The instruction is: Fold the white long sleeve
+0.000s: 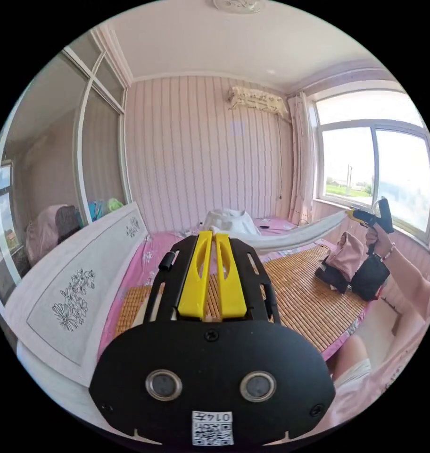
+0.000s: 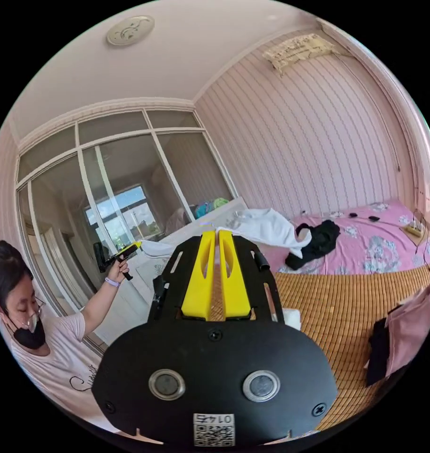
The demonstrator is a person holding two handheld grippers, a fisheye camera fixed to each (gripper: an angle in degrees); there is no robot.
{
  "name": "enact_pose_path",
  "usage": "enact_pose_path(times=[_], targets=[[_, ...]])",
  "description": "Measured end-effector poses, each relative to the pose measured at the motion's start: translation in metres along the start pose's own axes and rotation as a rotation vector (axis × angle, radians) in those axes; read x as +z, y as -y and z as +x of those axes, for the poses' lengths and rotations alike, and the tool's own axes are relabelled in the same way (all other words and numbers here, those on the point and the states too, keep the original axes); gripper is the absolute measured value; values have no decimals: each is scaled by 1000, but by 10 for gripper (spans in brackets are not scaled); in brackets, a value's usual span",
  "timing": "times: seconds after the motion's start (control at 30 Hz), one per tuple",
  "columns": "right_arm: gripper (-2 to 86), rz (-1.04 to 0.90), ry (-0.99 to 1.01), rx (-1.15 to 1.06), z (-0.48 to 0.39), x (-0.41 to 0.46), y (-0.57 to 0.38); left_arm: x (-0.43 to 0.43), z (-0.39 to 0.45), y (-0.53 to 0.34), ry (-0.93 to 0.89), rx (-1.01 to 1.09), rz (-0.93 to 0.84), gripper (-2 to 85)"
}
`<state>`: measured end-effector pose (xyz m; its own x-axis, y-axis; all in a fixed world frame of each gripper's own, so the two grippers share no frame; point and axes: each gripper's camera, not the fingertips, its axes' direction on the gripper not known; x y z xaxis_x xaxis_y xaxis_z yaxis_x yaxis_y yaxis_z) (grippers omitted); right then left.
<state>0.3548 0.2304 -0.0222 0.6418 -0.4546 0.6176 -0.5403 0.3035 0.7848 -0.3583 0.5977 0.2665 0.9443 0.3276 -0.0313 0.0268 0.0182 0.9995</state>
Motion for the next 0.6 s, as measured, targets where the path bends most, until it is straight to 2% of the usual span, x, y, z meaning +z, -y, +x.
enact_pose_path(times=[0.07,0.17,0.23,0.33,0.43,0.6], targets=[[5,-95,-23,114,51,31,-50,72,-29,-88,-92,-163,-213,-10],[6,-202,-38,358,132,73,-137,142,-60,-202,-206,-414,-403,-10],[6,-309,-14,570,186,100,-197,172,-67,-261,-206,-490,-511,-10],[6,-326,-45,724,225,110,-253,204,-67,-337,-145,-514,-674,-10],[6,-465,-92,740,245,120,-284,222,-75,-389,-147,-573,-799,-10],[6,-575,-154,673,258,118,-299,234,-90,-423,-162,-569,-868,-10]])
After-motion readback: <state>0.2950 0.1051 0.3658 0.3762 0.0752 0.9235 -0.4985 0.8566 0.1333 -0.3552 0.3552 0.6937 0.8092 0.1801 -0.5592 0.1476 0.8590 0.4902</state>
